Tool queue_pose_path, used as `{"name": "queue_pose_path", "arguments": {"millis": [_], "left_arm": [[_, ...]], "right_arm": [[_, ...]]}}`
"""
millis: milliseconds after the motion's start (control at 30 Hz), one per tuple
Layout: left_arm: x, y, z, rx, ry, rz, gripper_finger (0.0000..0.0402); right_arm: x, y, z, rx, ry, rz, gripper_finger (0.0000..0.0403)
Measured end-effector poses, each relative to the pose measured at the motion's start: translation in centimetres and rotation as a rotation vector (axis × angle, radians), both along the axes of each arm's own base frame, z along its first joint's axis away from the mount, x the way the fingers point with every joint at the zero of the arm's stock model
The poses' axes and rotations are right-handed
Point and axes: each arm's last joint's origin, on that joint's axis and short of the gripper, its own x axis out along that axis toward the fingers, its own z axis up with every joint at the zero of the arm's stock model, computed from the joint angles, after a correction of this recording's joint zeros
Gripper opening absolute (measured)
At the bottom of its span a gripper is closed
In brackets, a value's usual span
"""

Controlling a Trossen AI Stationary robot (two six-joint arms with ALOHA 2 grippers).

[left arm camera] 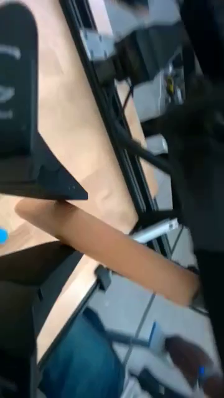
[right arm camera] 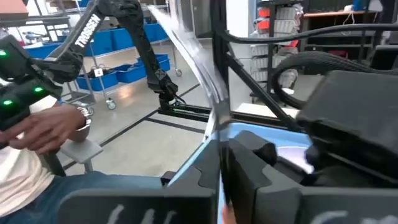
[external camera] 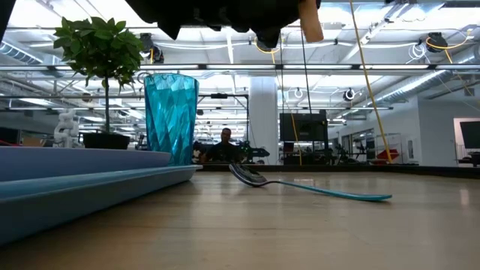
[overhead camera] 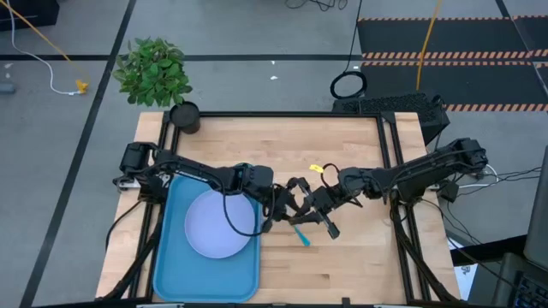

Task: Pick and place plate/cup/fork/spoon on tray
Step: Put the yellow fork to the right of the purple plate on the blue tray

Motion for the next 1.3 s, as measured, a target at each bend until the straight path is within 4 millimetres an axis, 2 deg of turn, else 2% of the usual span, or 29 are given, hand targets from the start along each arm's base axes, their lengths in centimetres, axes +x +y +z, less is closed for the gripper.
{"name": "queue_pose_path", "arguments": {"millis": [133,267,433,600,733,833,1133,1300], "left_arm": [[0.1,0.0,0.0,0.028,0.004,0.097,0.0151],[-0.1,0.1,0.5,0.039,-0.015,0.146,0.0172],[-0.8,-0.3,2.3,0.046,-0.056,0.205,0.0176],[-1.7,-1.7,3.8,0.098,-0.109,0.303,0.0177],[-1.8,-2.5,4.3,0.14,-0.161,0.416,0.0177],[-1.4,-2.6,3.6,0.105,-0.14,0.432,0.0189],[0.1,-3.6,1.4,0.025,-0.176,0.446,0.0281],[1.0,-3.6,0.4,0.019,-0.243,0.453,0.0289]], "right_arm": [[-1.4,0.0,1.1,-0.031,-0.004,-0.021,0.0001],[-2.5,0.2,1.6,-0.079,0.002,-0.08,0.0001],[-4.5,0.1,2.9,-0.148,-0.013,-0.251,0.0001],[-6.6,0.0,4.1,-0.233,-0.045,-0.483,0.0001],[-7.1,0.5,4.5,-0.25,-0.075,-0.511,0.0001],[-7.0,0.6,4.5,-0.253,-0.079,-0.511,0.0001],[-6.6,0.8,4.5,-0.25,-0.111,-0.516,0.0],[-6.3,0.7,4.3,-0.254,-0.103,-0.518,0.0]]}}
